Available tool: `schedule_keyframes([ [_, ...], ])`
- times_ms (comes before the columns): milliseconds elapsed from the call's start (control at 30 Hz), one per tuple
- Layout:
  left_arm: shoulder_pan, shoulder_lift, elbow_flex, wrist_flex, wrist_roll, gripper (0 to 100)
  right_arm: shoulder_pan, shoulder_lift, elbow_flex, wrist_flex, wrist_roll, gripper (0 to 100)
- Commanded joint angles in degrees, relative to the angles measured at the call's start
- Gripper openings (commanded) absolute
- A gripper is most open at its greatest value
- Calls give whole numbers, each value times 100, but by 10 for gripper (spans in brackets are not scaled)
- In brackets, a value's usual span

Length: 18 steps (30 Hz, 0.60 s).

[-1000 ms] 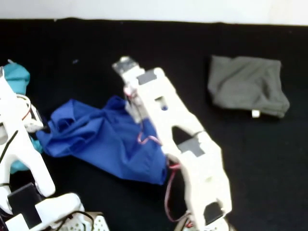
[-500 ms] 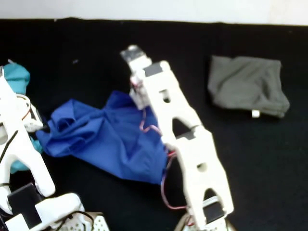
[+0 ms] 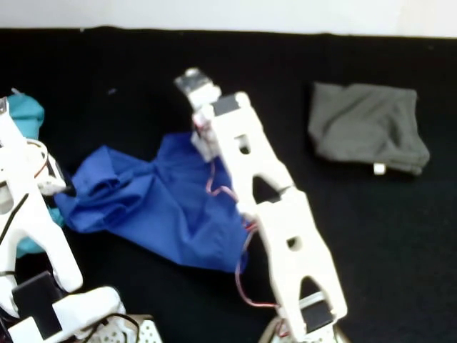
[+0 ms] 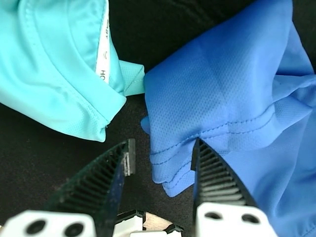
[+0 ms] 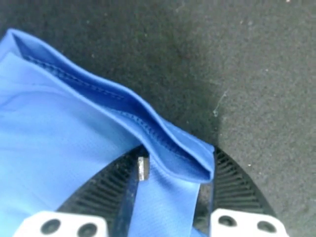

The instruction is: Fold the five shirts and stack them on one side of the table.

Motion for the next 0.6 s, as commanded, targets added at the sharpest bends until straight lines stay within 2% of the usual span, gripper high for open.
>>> schedule_keyframes([
  [0, 57, -22, -22, -62, 18, 195, 48, 163, -277, -48, 88, 156],
  [100, 57, -22, -13, -53, 18, 195, 136, 189, -479, -40, 53, 8],
  [233, 57, -22, -13, -35, 18, 195, 418, 189, -1218, 295, 53, 6],
  [433, 180, -22, -13, -9, 26, 195, 804, 189, -3178, 1464, 70, 5],
  [567, 567, -66, -330, 571, 53, 195, 989, 189, -4207, 2088, 79, 5],
])
